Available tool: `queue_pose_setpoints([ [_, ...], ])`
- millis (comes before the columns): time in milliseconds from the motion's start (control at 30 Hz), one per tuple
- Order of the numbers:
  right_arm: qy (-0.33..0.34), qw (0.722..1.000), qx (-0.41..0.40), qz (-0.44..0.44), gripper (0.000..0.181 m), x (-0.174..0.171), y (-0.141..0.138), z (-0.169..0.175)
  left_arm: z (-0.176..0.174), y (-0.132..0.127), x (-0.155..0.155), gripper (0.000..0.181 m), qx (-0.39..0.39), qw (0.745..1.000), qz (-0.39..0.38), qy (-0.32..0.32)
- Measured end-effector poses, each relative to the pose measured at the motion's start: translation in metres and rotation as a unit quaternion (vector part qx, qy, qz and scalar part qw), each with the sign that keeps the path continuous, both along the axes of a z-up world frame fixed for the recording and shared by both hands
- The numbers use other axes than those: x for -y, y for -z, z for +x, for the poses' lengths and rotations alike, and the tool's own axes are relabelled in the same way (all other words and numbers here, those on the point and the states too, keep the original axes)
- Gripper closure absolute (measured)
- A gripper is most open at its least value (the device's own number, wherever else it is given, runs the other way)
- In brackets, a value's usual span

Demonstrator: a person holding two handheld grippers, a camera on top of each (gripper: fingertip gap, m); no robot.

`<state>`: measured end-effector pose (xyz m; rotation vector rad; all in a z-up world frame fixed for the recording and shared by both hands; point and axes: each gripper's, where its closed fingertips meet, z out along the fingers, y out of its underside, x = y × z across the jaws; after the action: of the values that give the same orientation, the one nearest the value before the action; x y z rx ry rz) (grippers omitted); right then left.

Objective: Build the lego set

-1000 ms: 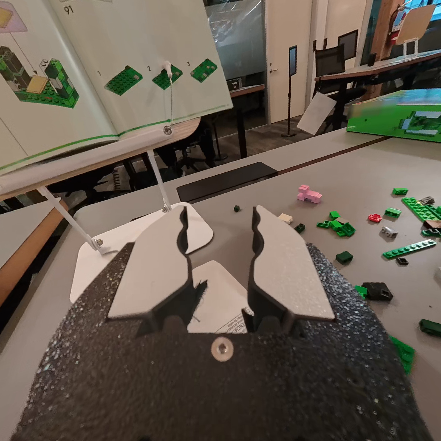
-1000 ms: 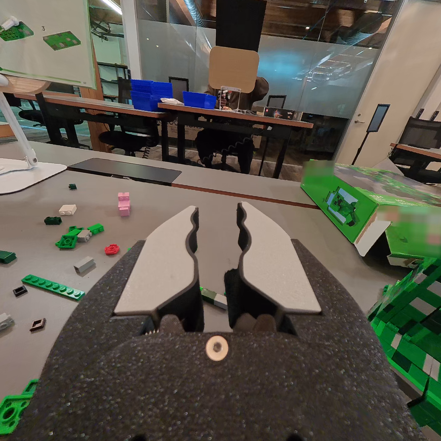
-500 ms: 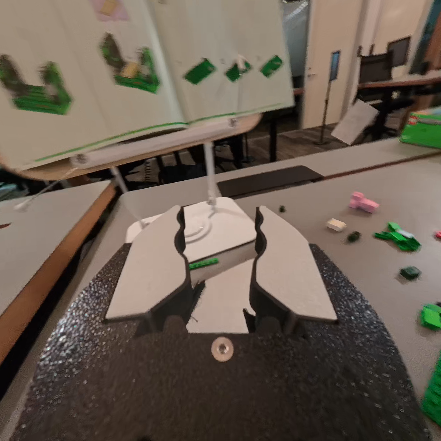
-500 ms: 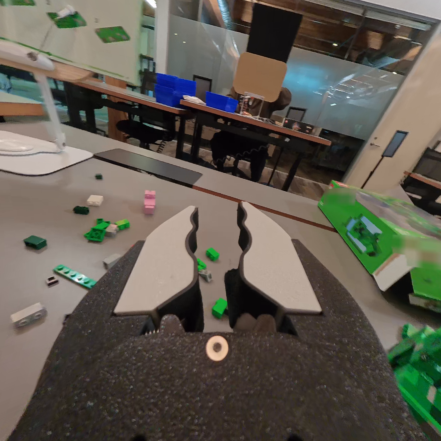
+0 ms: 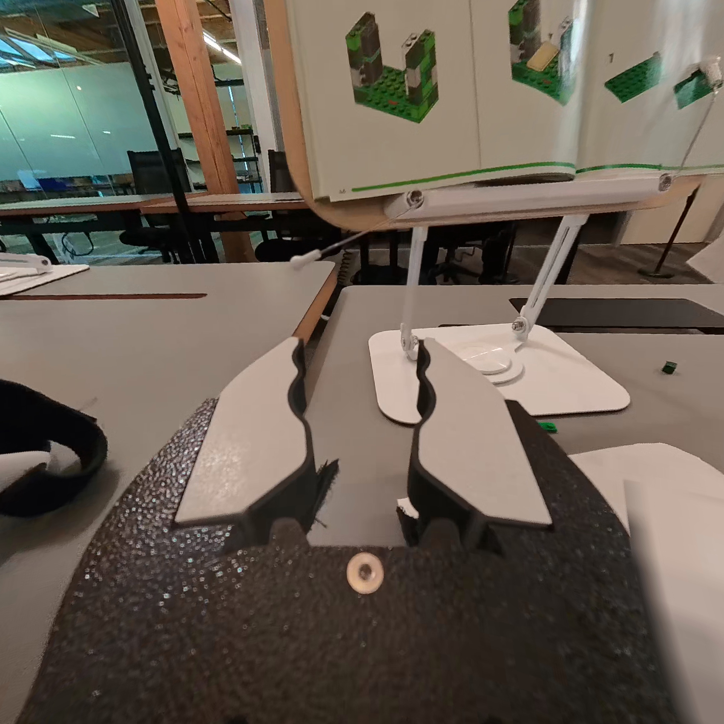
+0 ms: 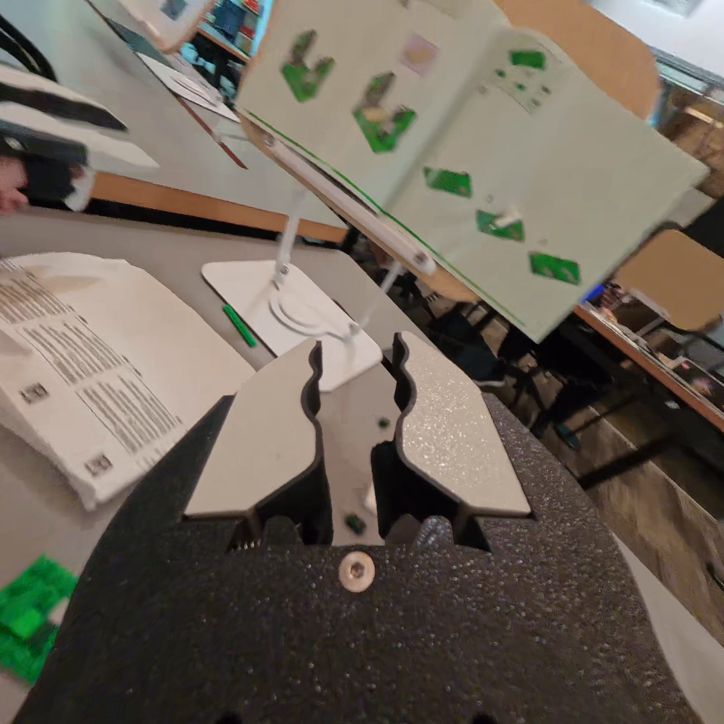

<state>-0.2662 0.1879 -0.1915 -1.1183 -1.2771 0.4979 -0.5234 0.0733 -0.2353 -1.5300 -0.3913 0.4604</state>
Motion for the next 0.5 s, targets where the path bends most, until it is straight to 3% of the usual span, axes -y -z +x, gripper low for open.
queue_pose_setpoints([
  [167,-0.039,0.999,0.000,-0.020,0.149,0.025,0.006,-0.045,0.007,0.017,-0.014,0.126,0.013,0.999,-0.027,0.023],
  [400,-0.045,0.998,-0.015,-0.049,0.148,0.031,0.008,-0.053,0.012,0.011,-0.014,0.126,0.010,0.999,-0.017,0.039],
  [500,-0.044,0.997,-0.027,-0.063,0.148,0.033,0.007,-0.047,0.024,0.004,-0.015,0.126,0.016,0.995,-0.017,0.093],
])
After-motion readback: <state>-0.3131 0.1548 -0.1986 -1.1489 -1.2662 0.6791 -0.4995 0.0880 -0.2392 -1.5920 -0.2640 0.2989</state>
